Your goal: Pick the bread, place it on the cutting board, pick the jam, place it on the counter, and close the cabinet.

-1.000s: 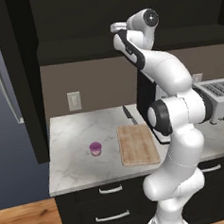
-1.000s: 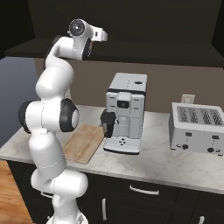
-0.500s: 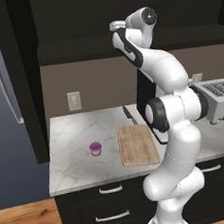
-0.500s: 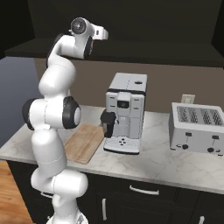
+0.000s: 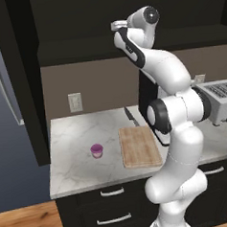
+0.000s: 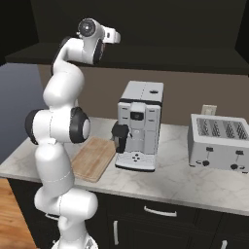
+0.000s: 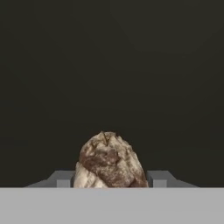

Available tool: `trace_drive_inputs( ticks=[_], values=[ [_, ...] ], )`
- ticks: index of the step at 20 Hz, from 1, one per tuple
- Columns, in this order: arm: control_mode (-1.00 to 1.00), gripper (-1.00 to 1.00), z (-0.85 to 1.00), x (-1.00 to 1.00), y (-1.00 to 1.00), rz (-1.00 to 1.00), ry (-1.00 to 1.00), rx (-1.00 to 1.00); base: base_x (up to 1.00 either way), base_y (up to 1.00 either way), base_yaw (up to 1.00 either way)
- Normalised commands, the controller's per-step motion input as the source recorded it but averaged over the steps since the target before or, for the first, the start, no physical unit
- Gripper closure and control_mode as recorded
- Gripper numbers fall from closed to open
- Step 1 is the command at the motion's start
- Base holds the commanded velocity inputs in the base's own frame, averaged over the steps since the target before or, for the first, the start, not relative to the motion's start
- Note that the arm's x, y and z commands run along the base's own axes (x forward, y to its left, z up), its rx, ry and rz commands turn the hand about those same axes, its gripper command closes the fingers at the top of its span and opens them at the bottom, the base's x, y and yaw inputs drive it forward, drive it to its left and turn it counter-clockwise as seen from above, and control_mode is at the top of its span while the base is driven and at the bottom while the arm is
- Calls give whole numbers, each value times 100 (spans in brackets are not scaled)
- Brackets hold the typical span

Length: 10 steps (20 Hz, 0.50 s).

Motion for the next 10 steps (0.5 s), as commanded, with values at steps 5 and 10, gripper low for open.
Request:
trace_drive_inputs(
  ticks=[5, 10],
  values=[
    [-100, 100, 0, -5, 0, 0, 0, 0, 0, 0, 0],
    [-100, 100, -2, -47, -5, 0, 0, 0, 0, 0, 0]
  ],
)
